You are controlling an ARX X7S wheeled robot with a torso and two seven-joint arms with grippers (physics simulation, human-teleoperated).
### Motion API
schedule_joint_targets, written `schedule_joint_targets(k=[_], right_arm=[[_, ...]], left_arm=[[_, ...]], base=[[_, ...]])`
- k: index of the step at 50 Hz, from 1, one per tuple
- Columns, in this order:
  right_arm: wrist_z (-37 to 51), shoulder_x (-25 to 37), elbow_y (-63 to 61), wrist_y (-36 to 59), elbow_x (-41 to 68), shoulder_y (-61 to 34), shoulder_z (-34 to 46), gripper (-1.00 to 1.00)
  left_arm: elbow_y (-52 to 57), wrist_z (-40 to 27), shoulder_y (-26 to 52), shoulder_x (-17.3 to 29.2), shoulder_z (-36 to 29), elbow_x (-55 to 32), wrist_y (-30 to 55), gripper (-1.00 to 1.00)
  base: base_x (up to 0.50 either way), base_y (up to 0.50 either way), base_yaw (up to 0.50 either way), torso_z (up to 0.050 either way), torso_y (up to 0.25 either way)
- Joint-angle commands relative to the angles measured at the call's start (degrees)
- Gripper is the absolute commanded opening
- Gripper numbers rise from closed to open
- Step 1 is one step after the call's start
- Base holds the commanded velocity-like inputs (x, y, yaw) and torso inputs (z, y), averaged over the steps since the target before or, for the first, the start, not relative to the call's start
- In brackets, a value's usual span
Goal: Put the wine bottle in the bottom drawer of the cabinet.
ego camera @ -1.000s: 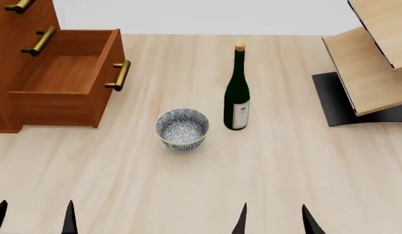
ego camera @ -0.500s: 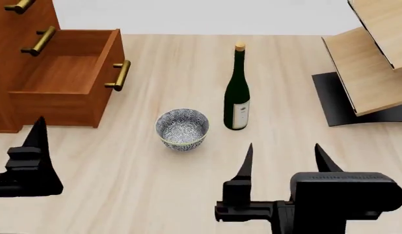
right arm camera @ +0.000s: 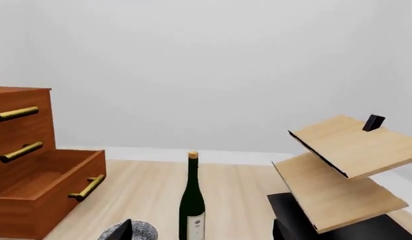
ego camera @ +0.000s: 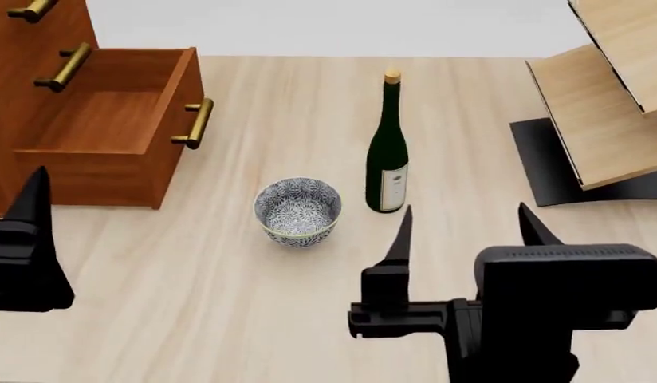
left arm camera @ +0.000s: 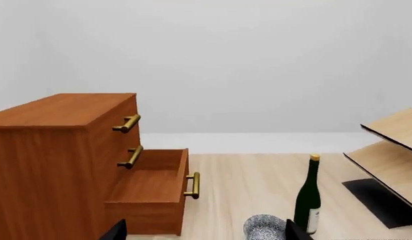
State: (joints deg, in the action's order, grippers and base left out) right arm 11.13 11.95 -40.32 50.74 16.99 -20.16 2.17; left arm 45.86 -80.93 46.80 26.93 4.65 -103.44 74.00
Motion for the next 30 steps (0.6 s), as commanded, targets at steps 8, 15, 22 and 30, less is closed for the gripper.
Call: schedule_joint_targets(k=[8,15,22,30], right_arm=[[0.29,-0.62,2.15,-1.00,0.96,-1.81,-0.04,1.00],[1.29,-1.21,4.62,-2.74,0.00,-1.87,0.40,1.00],[1.50,-0.72,3.67,-2.62,-0.10,-2.04,1.33,1.00],[1.38,0.29,4.32,-3.59,0.29,-1.69,-0.52,1.00]], left_arm=[[-5.92,5.32,-1.55,7.35,8.73,0.58,-1.07,1.00],[-7.80,12.91,-4.70,11.34,16.56,8.25,-1.34,1.00],[-8.34,21.91,-13.75,12.63,25.23,21.33,-4.27,1.00],[-12.43,23.62,-14.74,16.23,34.89,24.55,-7.50,1.00]], base=[[0.00,0.00,0.00,0.000,0.000],[0.00,0.00,0.00,0.000,0.000],[0.00,0.00,0.00,0.000,0.000],[0.00,0.00,0.00,0.000,0.000]])
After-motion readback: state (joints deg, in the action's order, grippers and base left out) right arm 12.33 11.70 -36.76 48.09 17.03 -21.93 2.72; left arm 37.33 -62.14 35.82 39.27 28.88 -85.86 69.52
